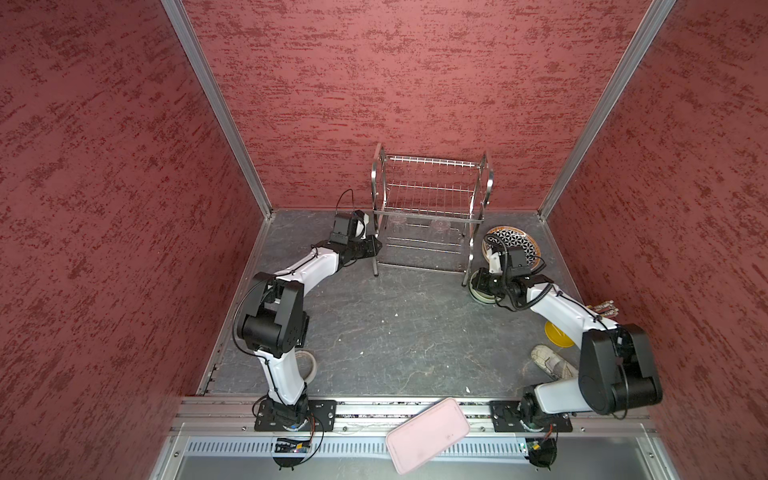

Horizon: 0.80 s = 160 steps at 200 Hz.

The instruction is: Unload the mixed dishes from the dish rack

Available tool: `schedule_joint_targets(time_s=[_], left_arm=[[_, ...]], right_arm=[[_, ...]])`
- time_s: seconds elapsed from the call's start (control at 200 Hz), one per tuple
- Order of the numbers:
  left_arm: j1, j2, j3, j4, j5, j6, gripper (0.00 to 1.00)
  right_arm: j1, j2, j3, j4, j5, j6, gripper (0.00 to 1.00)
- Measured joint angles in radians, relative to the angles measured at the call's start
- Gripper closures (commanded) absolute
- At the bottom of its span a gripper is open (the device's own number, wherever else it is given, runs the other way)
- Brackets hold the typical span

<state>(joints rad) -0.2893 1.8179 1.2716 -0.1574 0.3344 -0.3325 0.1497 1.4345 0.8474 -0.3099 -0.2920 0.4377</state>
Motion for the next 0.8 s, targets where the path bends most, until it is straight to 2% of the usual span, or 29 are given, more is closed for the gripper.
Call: schedule_joint_targets(time_s=[0.431,0.621,0.666,0.711,0.802], left_arm=[[0.0,0.0,0.0,0.0,0.0,0.0,0.72],[-0.001,0.0,0.0,0.0,0.0,0.0,0.71],[-0.002,0.0,0.0,0.0,-0.001,0.0,0.65],[-0.003,0.0,0.0,0.0,0.0,0.001,0.64],[-0.01,0.0,0.0,0.0,-0.004,-0.003,0.64]], right_arm=[[0.0,-0.001,0.0,0.005,0.004,0.0,1.0],[0.0,-0.105,0.003,-0.038,0.017,0.0,1.0],[0.0,-0.137,0.008,-0.047,0.022,0.0,1.0],[0.005,-0.165,0.018,-0.056,0.026,0.0,1.0],[0.014,-0.2,0.047,-0.067,0.036,0.0,0.95]])
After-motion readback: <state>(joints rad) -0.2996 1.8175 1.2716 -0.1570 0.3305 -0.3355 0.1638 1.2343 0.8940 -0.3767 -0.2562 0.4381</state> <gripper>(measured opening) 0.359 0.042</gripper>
